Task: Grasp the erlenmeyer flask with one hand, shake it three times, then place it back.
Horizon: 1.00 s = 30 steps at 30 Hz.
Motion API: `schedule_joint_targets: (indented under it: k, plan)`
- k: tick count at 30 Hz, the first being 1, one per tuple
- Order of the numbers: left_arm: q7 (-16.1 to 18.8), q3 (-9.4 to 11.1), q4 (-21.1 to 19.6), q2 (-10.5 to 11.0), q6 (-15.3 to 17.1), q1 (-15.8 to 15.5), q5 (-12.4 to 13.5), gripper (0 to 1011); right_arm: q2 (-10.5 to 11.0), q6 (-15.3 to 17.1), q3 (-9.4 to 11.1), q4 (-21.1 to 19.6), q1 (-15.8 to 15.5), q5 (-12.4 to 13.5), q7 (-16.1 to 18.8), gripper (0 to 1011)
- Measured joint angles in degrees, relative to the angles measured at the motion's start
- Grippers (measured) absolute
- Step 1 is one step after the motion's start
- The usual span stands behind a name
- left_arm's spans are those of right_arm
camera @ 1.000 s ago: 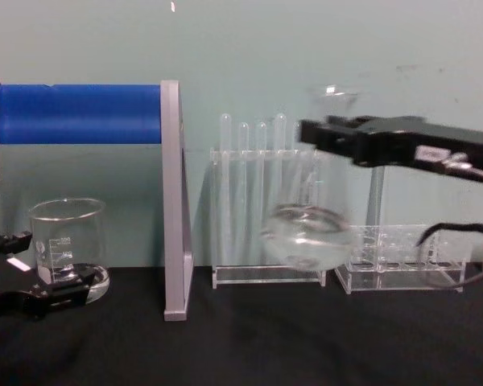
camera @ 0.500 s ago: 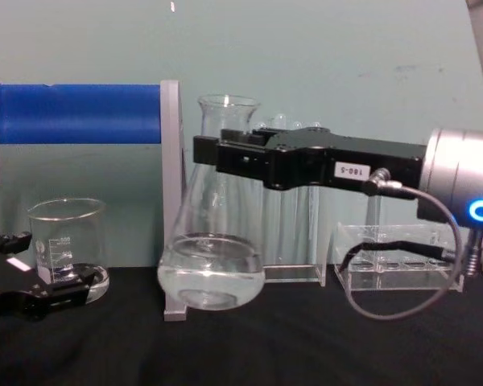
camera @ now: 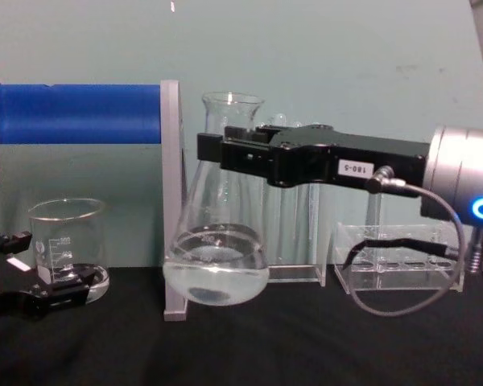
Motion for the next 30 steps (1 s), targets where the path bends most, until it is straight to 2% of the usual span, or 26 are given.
schedule_joint_targets:
  k: [15,30]
  plan:
    - [0.0,0.0,0.0,0.0,0.0,0.0,0.0,1001,2.2,-0.1,2.0,-0.8,-1.5,0.4,-3.7,449]
    - [0.0,0.0,0.0,0.0,0.0,0.0,0.0,1001,3.0,-0.3,2.6,-0.2,-2.1,0.1,-3.5,449]
